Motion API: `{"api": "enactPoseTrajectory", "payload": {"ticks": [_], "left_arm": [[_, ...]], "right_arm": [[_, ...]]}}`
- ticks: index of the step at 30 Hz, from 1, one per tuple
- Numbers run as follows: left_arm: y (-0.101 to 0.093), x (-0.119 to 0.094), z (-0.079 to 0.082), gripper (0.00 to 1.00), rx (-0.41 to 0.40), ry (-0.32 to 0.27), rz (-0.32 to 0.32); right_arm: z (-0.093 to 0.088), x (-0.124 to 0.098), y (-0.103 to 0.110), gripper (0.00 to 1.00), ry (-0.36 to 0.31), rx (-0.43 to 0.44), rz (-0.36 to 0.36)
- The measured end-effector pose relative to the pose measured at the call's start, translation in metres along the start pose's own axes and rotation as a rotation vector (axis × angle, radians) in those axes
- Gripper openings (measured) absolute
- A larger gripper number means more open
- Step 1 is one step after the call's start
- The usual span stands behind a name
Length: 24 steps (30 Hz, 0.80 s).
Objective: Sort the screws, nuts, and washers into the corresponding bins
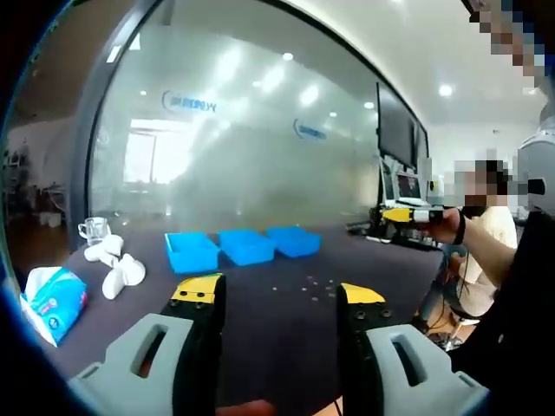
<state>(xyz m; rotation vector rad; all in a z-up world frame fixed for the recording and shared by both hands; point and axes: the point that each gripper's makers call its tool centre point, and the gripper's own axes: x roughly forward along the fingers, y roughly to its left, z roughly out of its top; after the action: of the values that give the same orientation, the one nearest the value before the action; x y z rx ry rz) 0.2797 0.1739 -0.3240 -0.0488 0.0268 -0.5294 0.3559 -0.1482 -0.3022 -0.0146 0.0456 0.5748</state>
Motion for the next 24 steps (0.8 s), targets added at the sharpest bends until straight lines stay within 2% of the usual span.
{"api": "enactPoseTrajectory", "payload": {"ticks": [4, 7, 11, 16, 19, 22, 24], "left_arm": [[0.0, 0.0, 0.001, 0.49, 0.002, -0.002, -0.001], [0.0, 0.0, 0.002, 0.49, 0.001, -0.003, -0.002], [0.001, 0.001, -0.002, 0.49, -0.004, 0.0, -0.001], [-0.002, 0.002, -0.001, 0.49, -0.009, -0.005, -0.006], [-0.003, 0.002, 0.0, 0.49, -0.012, -0.01, -0.007], [-0.002, 0.001, -0.002, 0.49, -0.013, -0.007, -0.002], [-0.002, 0.0, -0.004, 0.49, -0.014, -0.003, 0.001]], "right_arm": [[0.006, 0.009, -0.012, 0.0, -0.017, 0.013, -0.022], [0.007, 0.024, -0.02, 0.0, -0.009, 0.041, -0.02], [0.008, 0.052, -0.033, 0.0, 0.002, 0.044, -0.035], [0.012, 0.094, -0.066, 0.0, 0.012, 0.004, -0.121], [0.012, 0.119, -0.076, 0.0, 0.024, 0.008, -0.124], [0.011, 0.142, -0.081, 0.0, 0.039, 0.13, -0.109], [0.009, 0.157, -0.092, 0.0, 0.058, 0.146, -0.145]]}}
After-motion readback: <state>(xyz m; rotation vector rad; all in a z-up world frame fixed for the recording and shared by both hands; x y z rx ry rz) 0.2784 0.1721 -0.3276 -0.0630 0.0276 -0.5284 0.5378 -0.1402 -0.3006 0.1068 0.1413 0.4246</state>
